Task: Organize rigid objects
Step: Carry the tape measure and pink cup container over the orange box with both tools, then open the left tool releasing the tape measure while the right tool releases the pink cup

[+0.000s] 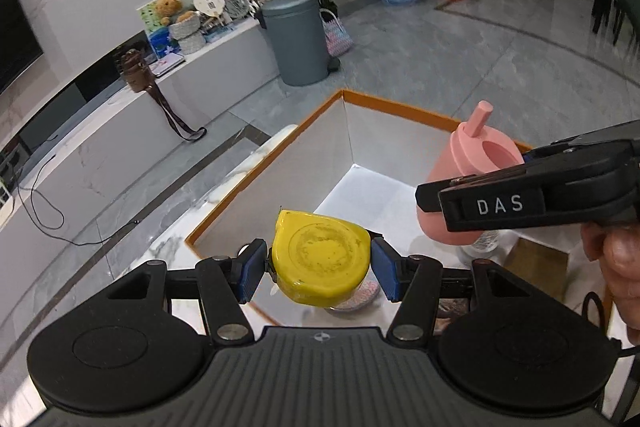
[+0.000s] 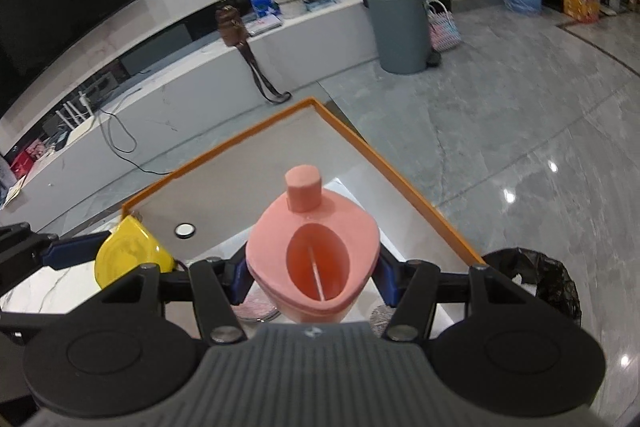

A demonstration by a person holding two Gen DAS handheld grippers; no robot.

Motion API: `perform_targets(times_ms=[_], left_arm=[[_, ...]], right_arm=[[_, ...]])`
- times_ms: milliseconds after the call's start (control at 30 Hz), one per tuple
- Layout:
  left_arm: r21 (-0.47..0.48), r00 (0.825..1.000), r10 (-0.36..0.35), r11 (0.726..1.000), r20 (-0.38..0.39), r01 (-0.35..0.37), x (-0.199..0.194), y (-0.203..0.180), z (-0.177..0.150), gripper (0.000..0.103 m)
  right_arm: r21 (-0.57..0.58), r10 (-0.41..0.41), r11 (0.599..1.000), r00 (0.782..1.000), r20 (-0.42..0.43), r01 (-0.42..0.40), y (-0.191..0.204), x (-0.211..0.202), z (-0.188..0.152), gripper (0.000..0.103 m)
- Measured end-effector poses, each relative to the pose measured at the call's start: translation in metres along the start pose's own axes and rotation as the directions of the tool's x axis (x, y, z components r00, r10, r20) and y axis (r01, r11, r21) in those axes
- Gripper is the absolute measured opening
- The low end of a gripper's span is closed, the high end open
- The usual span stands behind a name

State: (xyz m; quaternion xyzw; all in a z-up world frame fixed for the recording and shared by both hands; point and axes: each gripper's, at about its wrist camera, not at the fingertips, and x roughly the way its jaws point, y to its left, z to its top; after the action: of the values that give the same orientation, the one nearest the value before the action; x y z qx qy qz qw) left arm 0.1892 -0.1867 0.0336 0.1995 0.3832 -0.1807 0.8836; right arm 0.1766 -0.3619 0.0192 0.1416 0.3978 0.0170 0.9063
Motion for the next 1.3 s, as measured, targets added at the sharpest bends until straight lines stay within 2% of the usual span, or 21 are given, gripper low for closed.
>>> perform_targets(times_ms=[200, 433, 900, 1233, 1300], left_arm=[[0.086, 0.998, 0.007, 0.996, -0.061, -0.001, 0.028, -0.004, 0.007, 0.065], [0.138, 0.986, 0.0, 0.99, -0.167, 0.023, 0.06, -0.003, 0.01, 0.065], [0.136, 0.965, -0.036, 0.988, -0.261, 0.073, 0.099, 0.005, 0.018, 0.065], [0.128, 0.954, -0.057, 0.987, -0.293, 0.098, 0.114, 0.01, 0.019, 0.065], [0.125, 0.948, -0.06, 0.987, -0.313, 0.104, 0.117, 0.01, 0.02, 0.066]], right_arm=[[0.028, -0.007, 1.0, 0.999, -0.032, 0.008, -0.001, 0.017, 0.001, 0.059], [0.04, -0.022, 0.999, 0.998, -0.061, 0.024, 0.002, 0.036, 0.002, 0.059], [0.06, -0.025, 0.998, 0.991, -0.133, 0.033, 0.007, 0.08, 0.008, 0.059], [0.06, -0.032, 0.997, 0.985, -0.171, 0.043, 0.009, 0.096, 0.01, 0.059], [0.059, -0.031, 0.997, 0.983, -0.181, 0.043, 0.009, 0.1, 0.01, 0.059]])
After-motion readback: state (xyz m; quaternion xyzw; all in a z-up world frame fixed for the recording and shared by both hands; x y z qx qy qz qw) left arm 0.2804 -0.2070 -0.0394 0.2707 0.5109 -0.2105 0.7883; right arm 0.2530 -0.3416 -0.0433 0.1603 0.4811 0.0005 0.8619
